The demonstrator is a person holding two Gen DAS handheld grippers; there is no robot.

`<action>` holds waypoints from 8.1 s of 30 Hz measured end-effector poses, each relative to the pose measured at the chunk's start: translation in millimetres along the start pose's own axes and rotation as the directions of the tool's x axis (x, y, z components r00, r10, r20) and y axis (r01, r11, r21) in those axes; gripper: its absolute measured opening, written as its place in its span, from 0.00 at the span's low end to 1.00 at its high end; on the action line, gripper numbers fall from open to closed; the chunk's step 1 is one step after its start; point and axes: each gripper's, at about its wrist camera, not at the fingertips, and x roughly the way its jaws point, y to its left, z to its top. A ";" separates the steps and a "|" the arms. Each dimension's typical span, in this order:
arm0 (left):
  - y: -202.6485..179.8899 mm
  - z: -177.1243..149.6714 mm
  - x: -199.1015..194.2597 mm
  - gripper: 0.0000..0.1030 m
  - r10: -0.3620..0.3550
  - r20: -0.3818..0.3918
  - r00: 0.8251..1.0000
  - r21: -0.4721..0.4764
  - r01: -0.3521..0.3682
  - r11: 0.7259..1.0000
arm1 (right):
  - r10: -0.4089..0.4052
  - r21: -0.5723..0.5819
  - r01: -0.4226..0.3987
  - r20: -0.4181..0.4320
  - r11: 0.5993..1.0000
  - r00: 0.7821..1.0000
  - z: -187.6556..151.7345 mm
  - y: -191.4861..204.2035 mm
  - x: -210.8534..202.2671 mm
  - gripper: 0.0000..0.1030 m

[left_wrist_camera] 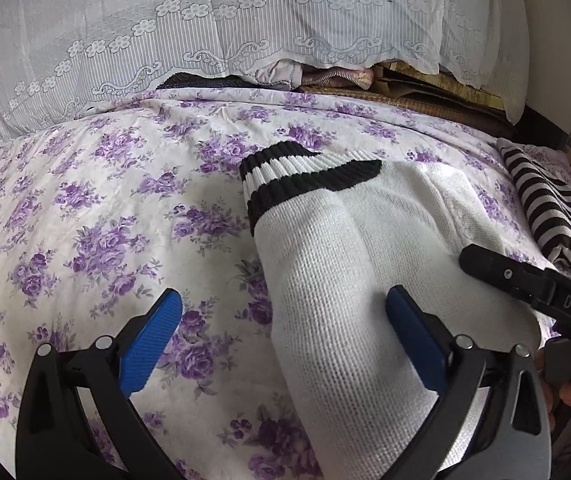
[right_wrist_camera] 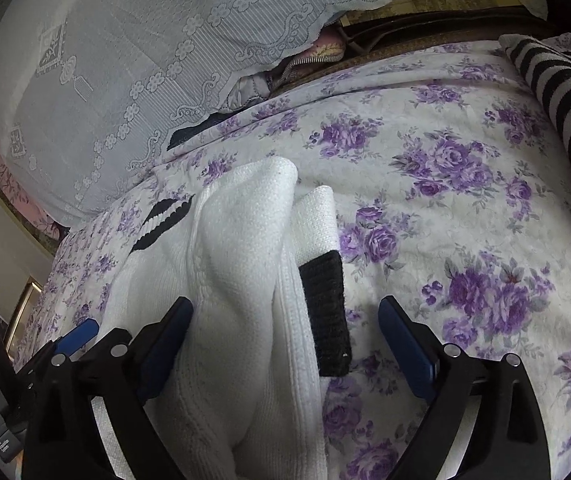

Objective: Fold small clothes

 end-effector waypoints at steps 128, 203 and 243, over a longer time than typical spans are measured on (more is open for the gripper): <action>306.1 -233.1 -420.3 0.95 0.743 -0.157 0.651 -0.525 -0.692 0.496 | 0.470 -0.617 -0.680 -0.499 0.397 0.728 -263.7 538.8 -78.2 0.97; 308.2 -242.4 -415.0 0.95 0.719 -0.204 0.665 -0.554 -0.683 0.475 | 0.466 -0.612 -0.675 -0.495 0.412 0.734 -258.3 537.4 -75.0 0.97; 306.1 -249.6 -408.6 0.95 0.711 -0.210 0.671 -0.549 -0.683 0.482 | 0.464 -0.612 -0.676 -0.497 0.412 0.733 -258.3 537.2 -75.5 0.97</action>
